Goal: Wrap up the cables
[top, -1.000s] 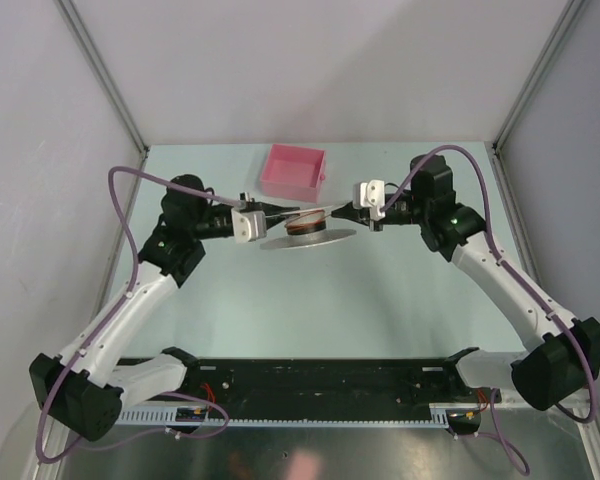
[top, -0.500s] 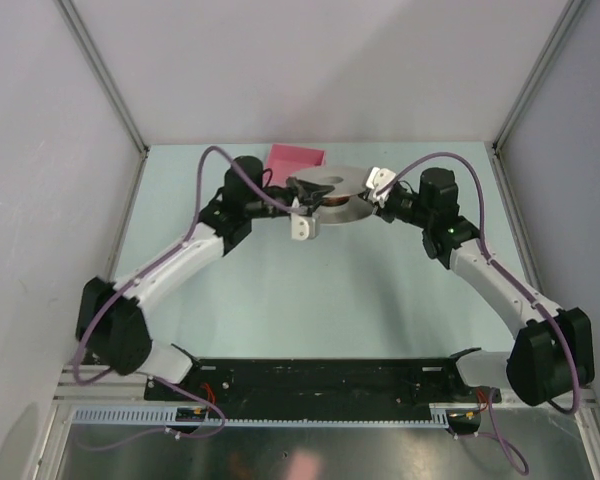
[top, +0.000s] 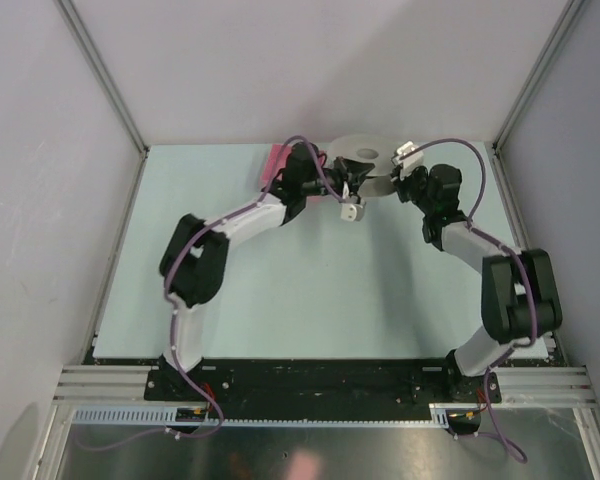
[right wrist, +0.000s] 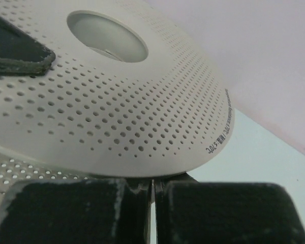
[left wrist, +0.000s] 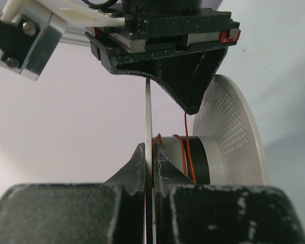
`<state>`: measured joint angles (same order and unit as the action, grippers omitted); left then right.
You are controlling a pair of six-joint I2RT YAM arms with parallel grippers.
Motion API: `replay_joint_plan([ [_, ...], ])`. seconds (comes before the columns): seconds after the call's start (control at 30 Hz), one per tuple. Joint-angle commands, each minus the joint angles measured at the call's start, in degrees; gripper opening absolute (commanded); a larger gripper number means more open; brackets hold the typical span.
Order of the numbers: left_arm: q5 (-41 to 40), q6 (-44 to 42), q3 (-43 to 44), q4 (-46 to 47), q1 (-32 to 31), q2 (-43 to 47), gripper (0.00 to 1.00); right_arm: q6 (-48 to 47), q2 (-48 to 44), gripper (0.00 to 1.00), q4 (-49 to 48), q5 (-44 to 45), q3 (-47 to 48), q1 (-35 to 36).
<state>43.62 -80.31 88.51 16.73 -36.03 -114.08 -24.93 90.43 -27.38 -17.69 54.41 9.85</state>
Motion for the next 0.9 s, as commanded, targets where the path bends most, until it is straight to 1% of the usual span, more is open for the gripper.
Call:
replay_joint_plan([
  [0.0,4.3,-4.6,9.4,11.5,-1.6,-8.7,0.0,5.7,8.4,0.0,-17.2,10.3,1.7,-2.8],
  [0.13,3.7,-4.6,18.9,13.5,-1.5,-18.5,0.0,13.6,16.2,0.0,-21.7,11.6,5.4,-4.5],
  [0.23,3.4,-4.5,26.1,14.7,-1.3,-25.1,0.0,21.0,21.8,0.0,-20.9,11.9,9.9,-5.6],
  [0.33,3.5,-4.0,32.8,15.3,-1.0,-31.4,0.0,28.9,26.8,0.0,-21.1,10.0,14.4,-6.9],
  [0.5,3.9,-4.2,42.4,15.9,-0.6,-40.4,0.0,38.2,34.3,0.0,-21.3,7.4,21.0,-7.6],
  [0.67,3.6,-5.2,48.9,16.7,-0.3,-47.9,0.0,47.0,40.5,0.0,-24.2,5.9,25.6,-8.1],
  [0.87,3.5,-7.1,51.4,17.0,1.0,-52.7,0.0,56.5,47.6,0.0,-24.4,3.4,32.7,-8.4],
])
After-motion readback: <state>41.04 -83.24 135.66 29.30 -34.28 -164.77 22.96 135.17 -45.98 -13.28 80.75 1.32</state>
